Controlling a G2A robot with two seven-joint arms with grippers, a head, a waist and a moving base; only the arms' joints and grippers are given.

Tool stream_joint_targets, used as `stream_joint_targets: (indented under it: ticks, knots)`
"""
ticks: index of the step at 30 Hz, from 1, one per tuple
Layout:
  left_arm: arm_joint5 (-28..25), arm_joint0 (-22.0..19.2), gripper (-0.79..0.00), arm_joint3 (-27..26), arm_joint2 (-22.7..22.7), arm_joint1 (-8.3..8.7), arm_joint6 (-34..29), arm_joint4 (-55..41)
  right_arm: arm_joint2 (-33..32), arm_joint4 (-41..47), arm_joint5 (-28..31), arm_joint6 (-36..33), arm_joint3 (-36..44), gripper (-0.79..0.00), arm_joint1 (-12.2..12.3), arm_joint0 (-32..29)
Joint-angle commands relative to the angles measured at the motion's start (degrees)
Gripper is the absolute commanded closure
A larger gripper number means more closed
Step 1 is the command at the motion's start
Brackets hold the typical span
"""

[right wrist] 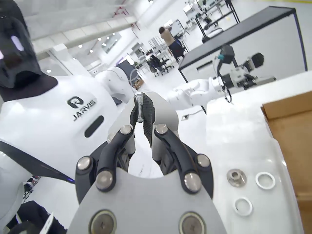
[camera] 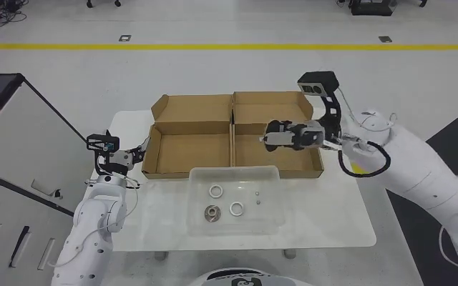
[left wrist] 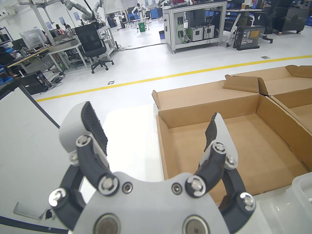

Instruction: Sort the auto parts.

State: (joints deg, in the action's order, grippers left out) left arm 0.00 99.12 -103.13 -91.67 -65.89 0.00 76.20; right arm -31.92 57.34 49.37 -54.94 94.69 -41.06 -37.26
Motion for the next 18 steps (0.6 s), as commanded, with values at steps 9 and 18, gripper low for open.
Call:
stream_joint_targets:
  ticks: [9, 18]
  knots:
    - [0.0, 0.0, -0.785, 0.0, 0.0, 0.0, 0.0, 0.0, -5.38, 10.39, -2.89, -2.9, 1.76, 0.0, -4.56, 0.13]
    - [0.0, 0.0, -0.785, 0.0, 0.0, 0.0, 0.0, 0.0, -8.82, 12.13, -4.97, -4.98, 2.06, 0.0, -7.01, -1.03]
